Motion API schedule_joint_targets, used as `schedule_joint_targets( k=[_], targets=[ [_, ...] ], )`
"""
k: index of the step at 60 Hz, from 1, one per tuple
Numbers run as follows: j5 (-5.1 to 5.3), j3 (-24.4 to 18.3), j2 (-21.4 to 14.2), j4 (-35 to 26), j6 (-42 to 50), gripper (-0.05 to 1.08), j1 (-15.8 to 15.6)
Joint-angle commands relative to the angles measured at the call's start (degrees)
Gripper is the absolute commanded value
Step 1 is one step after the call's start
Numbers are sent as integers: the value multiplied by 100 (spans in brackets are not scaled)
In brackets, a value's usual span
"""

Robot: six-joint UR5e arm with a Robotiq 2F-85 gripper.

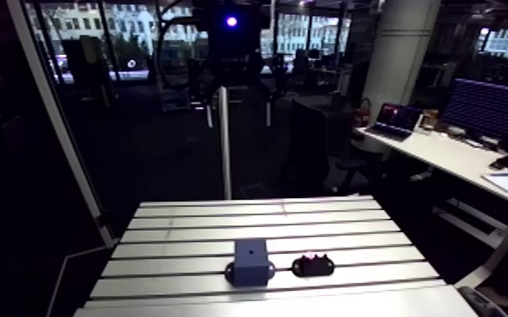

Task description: Pick up the M10 bolt and insert it into the hole until fully seated.

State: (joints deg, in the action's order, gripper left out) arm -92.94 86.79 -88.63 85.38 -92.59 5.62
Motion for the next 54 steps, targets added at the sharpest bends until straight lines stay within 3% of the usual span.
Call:
schedule_joint_targets(
  k=[1,54],
  targets=[
    [62,-290,536,0,-26,1,-44],
    [26,-267,545,42,-84,1,-18]
  ],
)
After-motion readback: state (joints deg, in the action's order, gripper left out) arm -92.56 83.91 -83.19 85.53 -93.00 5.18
